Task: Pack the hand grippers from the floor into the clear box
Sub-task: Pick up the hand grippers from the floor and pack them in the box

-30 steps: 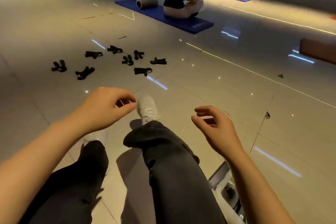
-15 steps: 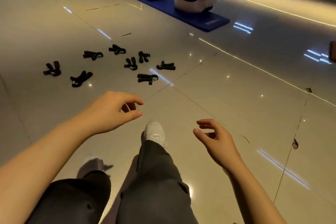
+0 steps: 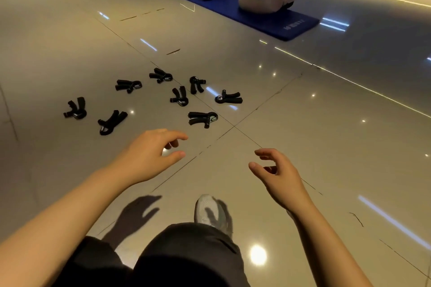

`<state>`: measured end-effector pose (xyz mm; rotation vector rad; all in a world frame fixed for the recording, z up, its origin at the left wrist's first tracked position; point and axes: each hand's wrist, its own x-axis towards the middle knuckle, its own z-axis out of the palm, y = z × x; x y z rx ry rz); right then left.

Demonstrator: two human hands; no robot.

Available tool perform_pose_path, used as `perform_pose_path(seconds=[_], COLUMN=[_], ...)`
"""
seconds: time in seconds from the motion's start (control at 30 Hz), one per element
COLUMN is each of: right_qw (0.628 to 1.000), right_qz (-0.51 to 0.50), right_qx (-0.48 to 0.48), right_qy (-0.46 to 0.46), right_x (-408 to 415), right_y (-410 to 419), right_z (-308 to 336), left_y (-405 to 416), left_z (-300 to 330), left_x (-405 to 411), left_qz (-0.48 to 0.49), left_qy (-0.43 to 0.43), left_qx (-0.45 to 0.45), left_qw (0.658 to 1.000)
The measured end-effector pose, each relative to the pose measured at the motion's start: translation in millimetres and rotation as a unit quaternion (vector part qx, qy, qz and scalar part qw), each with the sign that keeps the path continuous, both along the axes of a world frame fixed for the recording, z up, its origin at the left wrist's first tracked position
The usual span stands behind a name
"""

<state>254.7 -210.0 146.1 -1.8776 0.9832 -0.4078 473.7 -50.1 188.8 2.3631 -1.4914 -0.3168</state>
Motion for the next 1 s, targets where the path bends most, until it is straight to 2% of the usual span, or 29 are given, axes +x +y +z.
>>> perform_pose_path(seconds=[0.2, 0.33, 0.43, 0.5, 0.63, 0.77, 0.87, 1.0], right_qw=[1.000, 1.000, 1.000, 0.999, 0.996, 0.987, 0.960, 0.930], right_qz=[-0.007, 0.001, 0.028, 0.043, 0.048, 0.079, 0.151, 0.189], right_qx=[0.021, 0.007, -0.001, -0.007, -0.042, -0.095, -0.170, -0.226], right_qy=[-0.017, -0.018, 0.002, 0.016, 0.058, 0.103, 0.162, 0.221], right_x=[26.6, 58.2, 88.1, 104.8, 128.1, 149.6, 158.9, 164.3], right_y=[-57.7, -81.2, -81.7, -79.1, -79.7, -85.0, -94.4, -123.5], right_z=[9.9, 20.8, 20.8, 17.8, 20.6, 42.9, 71.9, 110.3], left_y=[-55.9, -75.3, -75.2, -68.2, -62.8, -87.0, -103.1, -133.3], left_z=[25.4, 57.1, 55.4, 35.4, 2.1, 7.4, 18.8, 29.5], left_x=[24.9, 50.9, 72.2, 82.9, 110.9, 128.4, 132.5, 146.5], left_qz=[-0.014, -0.030, -0.010, 0.002, 0.029, 0.011, -0.041, -0.033], left_qy=[-0.053, -0.088, -0.066, -0.022, 0.091, 0.080, 0.118, 0.090], left_qx=[0.019, 0.092, 0.059, 0.042, 0.114, 0.046, 0.055, -0.005], left_qw=[0.998, 0.991, 0.996, 0.999, 0.989, 0.996, 0.991, 0.995])
